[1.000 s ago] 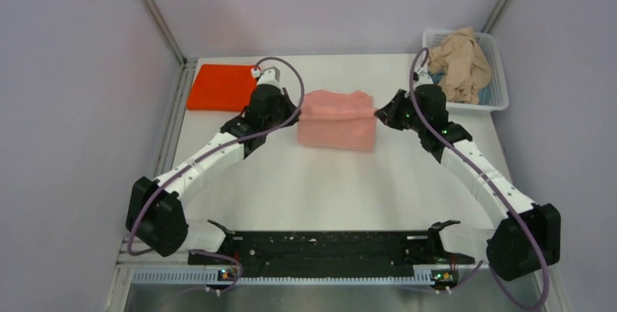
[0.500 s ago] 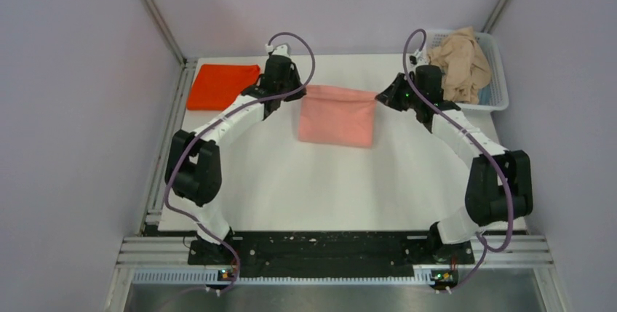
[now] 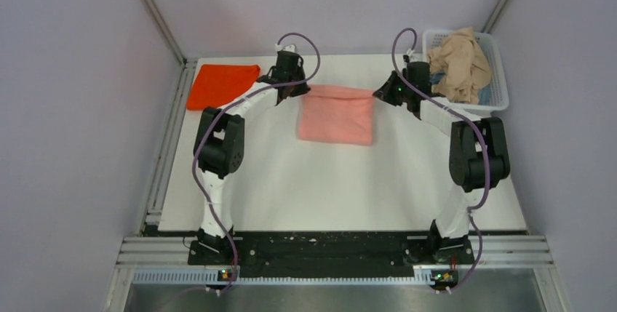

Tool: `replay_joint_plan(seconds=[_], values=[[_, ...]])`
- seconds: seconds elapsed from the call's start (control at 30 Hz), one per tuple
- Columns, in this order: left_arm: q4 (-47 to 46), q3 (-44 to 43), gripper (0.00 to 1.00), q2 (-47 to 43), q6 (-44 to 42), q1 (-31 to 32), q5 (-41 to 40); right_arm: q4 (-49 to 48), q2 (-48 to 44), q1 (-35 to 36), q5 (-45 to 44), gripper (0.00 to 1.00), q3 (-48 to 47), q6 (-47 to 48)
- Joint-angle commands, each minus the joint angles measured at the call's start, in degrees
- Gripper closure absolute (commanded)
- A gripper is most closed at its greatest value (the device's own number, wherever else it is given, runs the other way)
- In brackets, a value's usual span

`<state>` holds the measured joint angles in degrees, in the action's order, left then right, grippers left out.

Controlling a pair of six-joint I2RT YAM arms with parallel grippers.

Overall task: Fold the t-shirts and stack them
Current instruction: Fold the long partially folded tshirt into a neat square, then put the neatly folded tshirt into the corner of the board with the left arm

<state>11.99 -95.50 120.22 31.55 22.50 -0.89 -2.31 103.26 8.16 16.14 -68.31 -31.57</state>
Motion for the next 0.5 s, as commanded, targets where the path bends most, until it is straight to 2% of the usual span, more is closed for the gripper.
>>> replay_joint_plan(seconds=[0.0,0.03,0.1,0.13,0.2,0.27,0.37,0.4,0.47], values=[[1.66,-6.07,1.00,3.32,-0.28,-2.68,-3.46,-3.45,5.00,-1.92,-5.62,0.96,-6.43,1.20],[2.01,-7.58,0.78,4.24,-0.53,-2.95,-3.43,-2.83,6.73,-1.98,-6.95,0.83,-8.57,1.76],[5.26,-11.68,0.23,5.60,-0.59,-3.75,-5.95,2.46,10.20,-2.28,-7.76,0.46,-15.31,4.00],[7.04,-13.88,0.05,5.95,-0.65,-4.18,-6.08,5.62,11.30,-2.34,-7.63,0.36,-18.58,5.04],[6.81,-14.94,0.02,4.79,-2.06,-4.64,-3.35,7.50,11.24,-2.25,-6.19,0.24,-20.78,6.23],[4.03,-12.49,0.01,2.47,-2.77,-4.67,1.44,6.99,8.80,-2.22,-4.85,0.18,-18.87,6.59],[0.51,-7.21,0.01,0.02,-2.88,-4.70,9.01,2.95,3.09,-2.19,-3.01,0.13,-11.38,5.83],[0.57,-5.81,0.01,-0.22,-2.82,-4.67,10.78,0.98,1.76,-2.21,-1.47,0.05,-8.91,5.15],[1.80,-4.63,0.01,0.23,-3.35,-4.63,13.17,-0.63,-0.60,-2.14,2.32,0.01,-4.71,4.20]])
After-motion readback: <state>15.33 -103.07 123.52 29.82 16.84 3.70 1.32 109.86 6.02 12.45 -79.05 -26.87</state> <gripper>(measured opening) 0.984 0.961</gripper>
